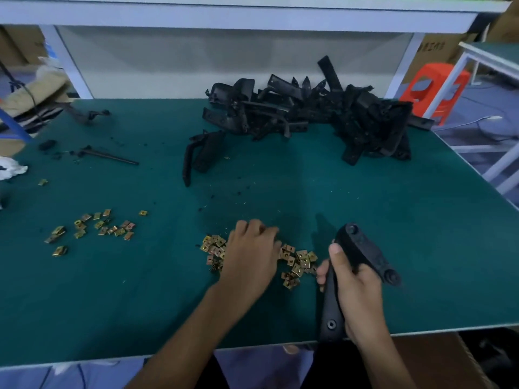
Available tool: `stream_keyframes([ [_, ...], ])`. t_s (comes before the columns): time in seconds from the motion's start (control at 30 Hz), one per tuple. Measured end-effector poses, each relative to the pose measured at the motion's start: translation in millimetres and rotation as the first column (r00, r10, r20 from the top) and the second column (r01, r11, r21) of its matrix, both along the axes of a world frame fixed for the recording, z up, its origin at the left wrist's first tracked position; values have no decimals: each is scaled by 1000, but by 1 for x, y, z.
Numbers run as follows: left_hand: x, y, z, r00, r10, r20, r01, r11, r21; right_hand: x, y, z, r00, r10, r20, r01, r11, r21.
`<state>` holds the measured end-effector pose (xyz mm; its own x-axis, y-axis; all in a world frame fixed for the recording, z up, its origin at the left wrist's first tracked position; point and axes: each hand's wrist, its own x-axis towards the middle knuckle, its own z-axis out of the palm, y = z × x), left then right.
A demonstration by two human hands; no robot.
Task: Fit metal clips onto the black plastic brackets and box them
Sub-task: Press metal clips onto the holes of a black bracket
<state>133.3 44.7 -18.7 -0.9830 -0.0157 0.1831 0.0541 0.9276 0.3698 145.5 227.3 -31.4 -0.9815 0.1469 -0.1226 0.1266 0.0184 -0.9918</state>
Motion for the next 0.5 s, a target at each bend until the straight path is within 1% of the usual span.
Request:
stream_keyframes([
  [0.03, -8, -2, -2, 1000, 10, 30, -9, 998, -55, 0, 1, 0, 1000, 18, 13, -18, 1000, 24],
  [0.07, -14, -3, -2, 999, 13, 50, -9, 997, -80, 1, 3, 0, 999, 38, 19, -39, 998, 55],
  [0.13, -21, -4, -1, 998, 14, 69, -8, 997, -75, 1, 4, 0, 996, 78, 38, -81, 993, 90],
  [0.2, -24, -5, 2, 997, 13, 77, -8, 998, -56, 1, 3, 1, 993, 100, 55, -104, 991, 80],
  [0.33, -21, -10, 5, 996, 51, 70, -45, 995, -95, 1, 1, 0, 989, 149, 1, -148, 982, 117],
  [0.43, -20, -12, 5, 995, 56, 79, -52, 997, -52, 0, 1, 0, 986, 163, -38, -154, 973, 174],
  [0.5, -21, -13, 6, 997, 52, 62, -51, 998, -26, 0, 0, 0, 983, 173, -60, -160, 972, 174],
])
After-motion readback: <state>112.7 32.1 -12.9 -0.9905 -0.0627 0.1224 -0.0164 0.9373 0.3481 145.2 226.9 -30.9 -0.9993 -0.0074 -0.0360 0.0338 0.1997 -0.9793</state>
